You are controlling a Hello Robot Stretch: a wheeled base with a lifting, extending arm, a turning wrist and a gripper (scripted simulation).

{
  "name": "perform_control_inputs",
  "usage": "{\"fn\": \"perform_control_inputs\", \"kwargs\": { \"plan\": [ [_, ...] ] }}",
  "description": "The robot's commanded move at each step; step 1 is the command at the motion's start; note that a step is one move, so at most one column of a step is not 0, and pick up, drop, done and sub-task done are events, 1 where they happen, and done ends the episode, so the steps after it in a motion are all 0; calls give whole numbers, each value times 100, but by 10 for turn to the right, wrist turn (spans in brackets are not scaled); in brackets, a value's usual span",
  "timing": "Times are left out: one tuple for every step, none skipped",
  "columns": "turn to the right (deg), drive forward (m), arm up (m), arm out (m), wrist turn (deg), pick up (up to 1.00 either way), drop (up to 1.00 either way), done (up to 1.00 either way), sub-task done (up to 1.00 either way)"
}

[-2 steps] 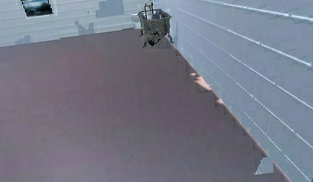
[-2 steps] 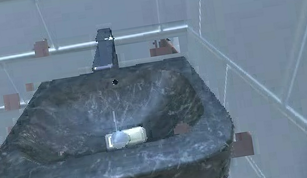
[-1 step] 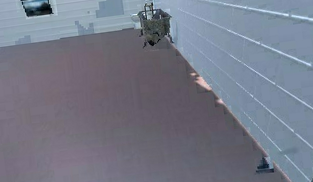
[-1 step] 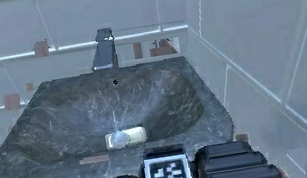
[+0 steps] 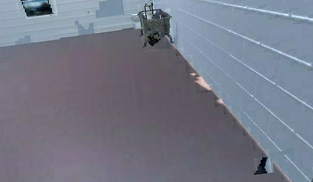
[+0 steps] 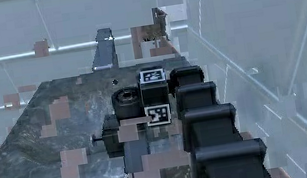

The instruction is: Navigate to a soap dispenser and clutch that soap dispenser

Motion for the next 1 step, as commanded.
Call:
{"fn": "perform_control_inputs", "kwargs": {
  "plan": [
    [0,0,0,0,450,0,0,0,0]
  ]
}}
